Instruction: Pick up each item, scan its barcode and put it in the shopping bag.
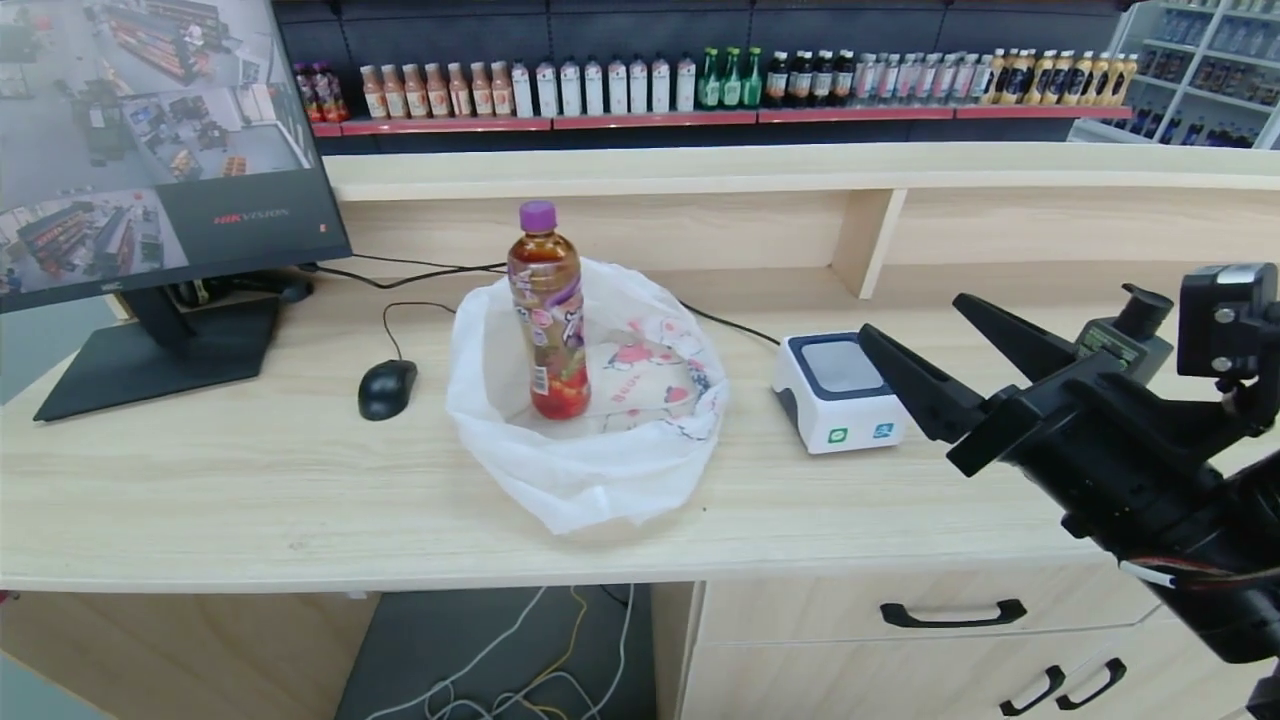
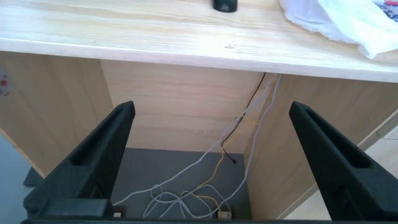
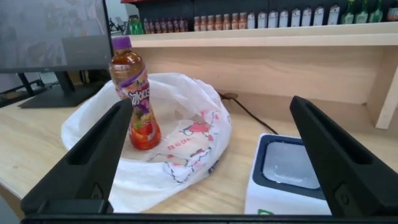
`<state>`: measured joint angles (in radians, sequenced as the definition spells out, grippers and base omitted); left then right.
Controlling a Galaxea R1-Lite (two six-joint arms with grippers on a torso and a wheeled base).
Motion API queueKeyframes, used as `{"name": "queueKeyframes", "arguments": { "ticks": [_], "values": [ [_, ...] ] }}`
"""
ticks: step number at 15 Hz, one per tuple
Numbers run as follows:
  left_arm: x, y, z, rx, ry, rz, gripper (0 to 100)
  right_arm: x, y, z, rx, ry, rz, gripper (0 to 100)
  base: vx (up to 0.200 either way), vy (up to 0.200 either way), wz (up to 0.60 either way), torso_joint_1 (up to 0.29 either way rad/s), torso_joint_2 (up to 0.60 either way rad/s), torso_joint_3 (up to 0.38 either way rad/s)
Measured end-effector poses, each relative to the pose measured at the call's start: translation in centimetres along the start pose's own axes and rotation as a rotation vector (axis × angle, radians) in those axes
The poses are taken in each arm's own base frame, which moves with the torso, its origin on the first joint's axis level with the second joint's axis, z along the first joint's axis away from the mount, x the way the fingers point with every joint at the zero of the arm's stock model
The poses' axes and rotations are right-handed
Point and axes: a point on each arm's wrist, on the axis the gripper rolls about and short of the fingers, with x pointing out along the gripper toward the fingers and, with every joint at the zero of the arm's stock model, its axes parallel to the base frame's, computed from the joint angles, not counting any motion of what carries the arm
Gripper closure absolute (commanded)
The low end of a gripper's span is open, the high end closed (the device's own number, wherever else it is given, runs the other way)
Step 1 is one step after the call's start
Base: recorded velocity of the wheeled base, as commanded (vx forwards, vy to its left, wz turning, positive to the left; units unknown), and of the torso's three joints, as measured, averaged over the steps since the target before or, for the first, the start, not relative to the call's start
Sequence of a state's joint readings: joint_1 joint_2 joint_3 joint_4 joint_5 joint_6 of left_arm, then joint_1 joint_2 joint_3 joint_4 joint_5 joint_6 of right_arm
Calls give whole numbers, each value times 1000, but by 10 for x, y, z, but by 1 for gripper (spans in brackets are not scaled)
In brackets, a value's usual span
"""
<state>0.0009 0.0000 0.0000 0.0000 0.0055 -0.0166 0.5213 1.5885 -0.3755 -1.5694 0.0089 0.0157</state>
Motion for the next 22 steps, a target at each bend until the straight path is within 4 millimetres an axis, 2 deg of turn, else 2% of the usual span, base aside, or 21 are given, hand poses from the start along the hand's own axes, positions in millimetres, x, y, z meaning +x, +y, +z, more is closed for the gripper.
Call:
{"name": "queueKeyframes", "arguments": {
  "ticks": [12, 22],
  "values": [
    [0, 0, 0, -1, 0, 1, 0, -1, 2, -1, 3, 5, 8, 0, 0, -200, 0, 3, 1, 3],
    [0, 0, 0, -1, 0, -1, 0, 6, -2, -7, -2, 21, -5, 0, 0, 0, 0, 0, 0, 0]
  ]
}}
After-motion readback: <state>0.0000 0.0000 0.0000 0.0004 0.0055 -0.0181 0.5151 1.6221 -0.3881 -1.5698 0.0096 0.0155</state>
